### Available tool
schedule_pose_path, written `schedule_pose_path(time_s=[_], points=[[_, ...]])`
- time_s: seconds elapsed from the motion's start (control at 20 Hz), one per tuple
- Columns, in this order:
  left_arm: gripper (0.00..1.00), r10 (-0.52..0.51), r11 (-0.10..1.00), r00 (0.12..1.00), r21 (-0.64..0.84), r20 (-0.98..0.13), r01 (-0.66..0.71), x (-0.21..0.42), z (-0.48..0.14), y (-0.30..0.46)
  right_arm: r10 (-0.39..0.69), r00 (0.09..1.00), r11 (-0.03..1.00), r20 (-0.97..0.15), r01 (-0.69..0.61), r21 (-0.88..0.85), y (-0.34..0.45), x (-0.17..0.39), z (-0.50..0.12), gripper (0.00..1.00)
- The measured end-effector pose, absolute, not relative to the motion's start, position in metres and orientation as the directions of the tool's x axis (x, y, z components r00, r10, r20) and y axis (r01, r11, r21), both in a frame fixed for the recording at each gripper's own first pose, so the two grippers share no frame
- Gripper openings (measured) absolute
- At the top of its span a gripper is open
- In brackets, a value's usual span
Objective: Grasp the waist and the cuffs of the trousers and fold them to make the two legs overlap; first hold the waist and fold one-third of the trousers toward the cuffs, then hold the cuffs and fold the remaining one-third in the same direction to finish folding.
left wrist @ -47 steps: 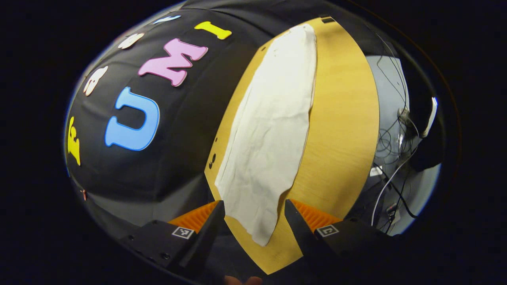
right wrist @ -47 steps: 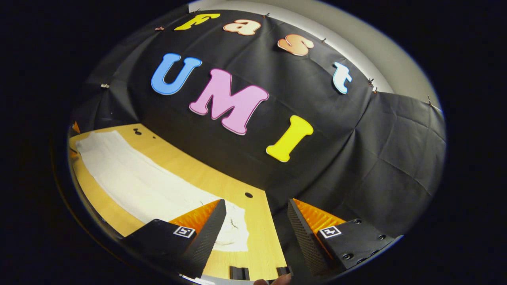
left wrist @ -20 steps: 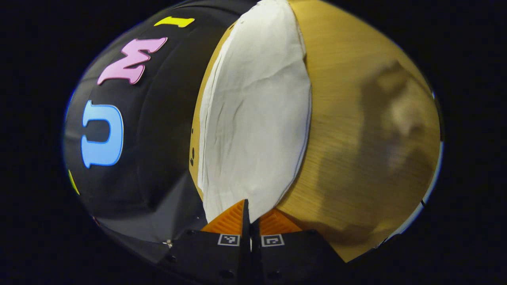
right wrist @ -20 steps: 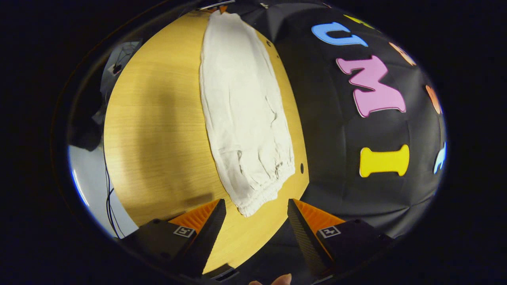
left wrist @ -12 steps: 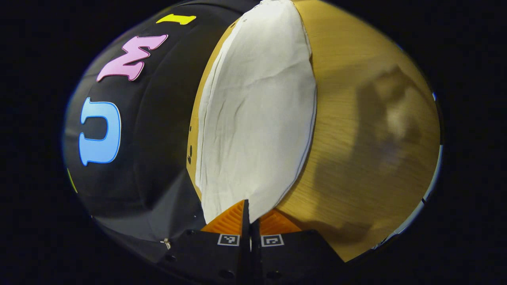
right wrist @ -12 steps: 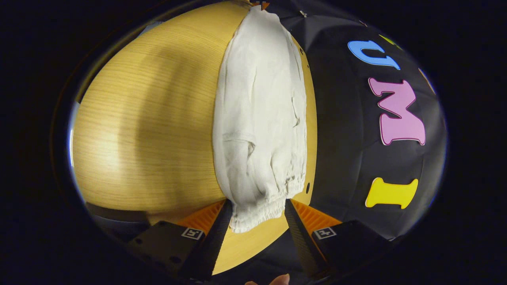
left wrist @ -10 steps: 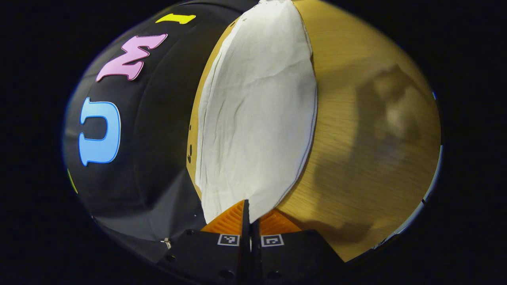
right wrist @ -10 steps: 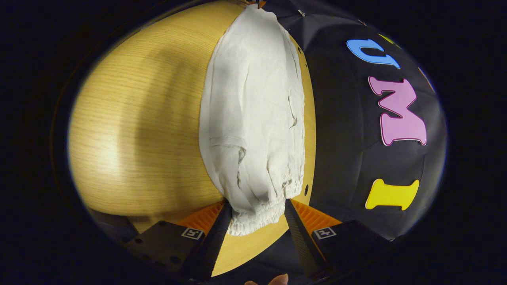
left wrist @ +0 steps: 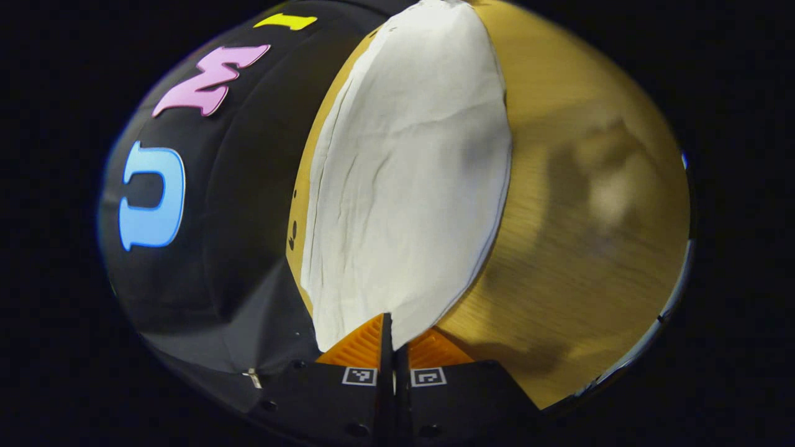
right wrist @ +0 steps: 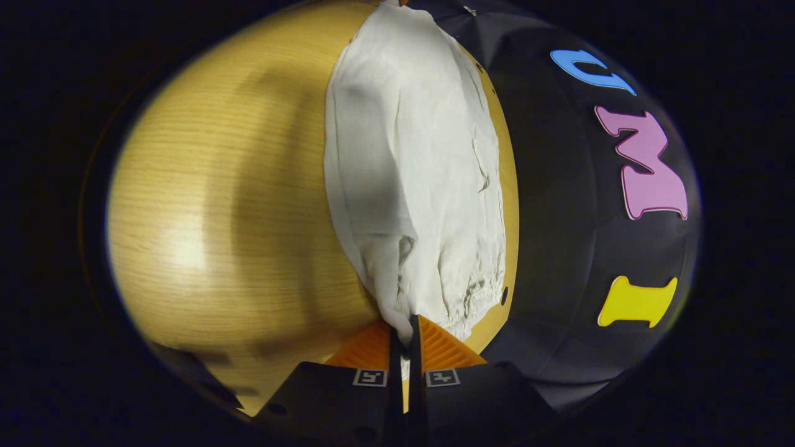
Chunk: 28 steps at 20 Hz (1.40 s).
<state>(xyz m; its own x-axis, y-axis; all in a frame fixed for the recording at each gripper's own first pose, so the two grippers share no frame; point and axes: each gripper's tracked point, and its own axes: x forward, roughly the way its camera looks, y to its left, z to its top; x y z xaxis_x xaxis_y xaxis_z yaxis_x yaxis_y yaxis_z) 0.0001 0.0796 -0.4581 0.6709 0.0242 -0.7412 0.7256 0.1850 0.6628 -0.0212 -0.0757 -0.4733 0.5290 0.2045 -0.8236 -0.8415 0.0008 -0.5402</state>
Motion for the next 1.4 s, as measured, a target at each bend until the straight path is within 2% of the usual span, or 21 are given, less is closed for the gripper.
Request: schedule_pose_path(time_s=[0.1,0.25,0.5,0.65,0.8,0.9,1.0,1.05,1.15,1.2,1.35,1.4], points=[[0.05,0.042,0.231,0.621,0.612,-0.783,0.756,-0.007,-0.46,0.081,0.229,0.488,0.008,-0.842,-0.866,-0.5,-0.071,-0.023,-0.472,0.07],[0.05,0.037,0.216,0.573,0.566,-0.819,0.795,-0.023,-0.453,0.083,0.248,0.439,0.023,-0.863,-0.894,-0.448,-0.066,-0.026,-0.47,0.07],[0.05,0.026,0.221,0.555,0.546,-0.832,0.808,-0.064,-0.444,0.097,0.25,0.409,0.06,-0.877,-0.911,-0.408,-0.051,-0.033,-0.452,0.07],[0.05,0.031,0.13,0.593,0.592,-0.804,0.795,-0.058,-0.452,0.101,0.222,0.434,0.042,-0.873,-0.899,-0.436,-0.05,-0.031,-0.452,0.08],[0.05,0.051,0.028,0.688,0.689,-0.724,0.724,-0.034,-0.452,0.101,0.211,0.441,0.072,-0.872,-0.897,-0.436,-0.049,-0.031,-0.453,0.08],[0.06,0.015,-0.021,0.769,0.768,-0.64,0.64,-0.004,-0.449,0.093,0.205,0.442,0.069,-0.873,-0.897,-0.437,-0.05,-0.031,-0.455,0.07],[0.38,-0.052,-0.092,0.836,0.836,-0.546,0.54,0.029,-0.449,0.077,0.205,0.443,0.057,-0.873,-0.896,-0.441,-0.051,-0.03,-0.457,0.07],[0.47,-0.064,-0.104,0.844,0.845,-0.533,0.525,0.035,-0.45,0.078,0.204,0.445,0.057,-0.872,-0.895,-0.443,-0.05,-0.029,-0.458,0.07],[0.46,-0.042,-0.07,0.833,0.833,-0.551,0.548,0.052,-0.454,0.087,0.2,0.441,0.059,-0.875,-0.897,-0.438,-0.051,-0.03,-0.459,0.08],[0.49,-0.026,-0.04,0.798,0.798,-0.602,0.601,0.052,-0.463,0.086,0.2,0.439,0.058,-0.876,-0.898,-0.436,-0.051,-0.03,-0.46,0.07],[0.07,-0.024,-0.045,0.764,0.764,-0.645,0.643,0.051,-0.468,0.08,0.196,0.443,0.064,-0.875,-0.896,-0.439,-0.051,-0.029,-0.458,0.08],[0.05,-0.023,-0.013,0.751,0.751,-0.66,0.66,0.051,-0.467,0.083,0.196,0.461,0.089,-0.866,-0.887,-0.452,-0.05,-0.026,-0.453,0.07]])
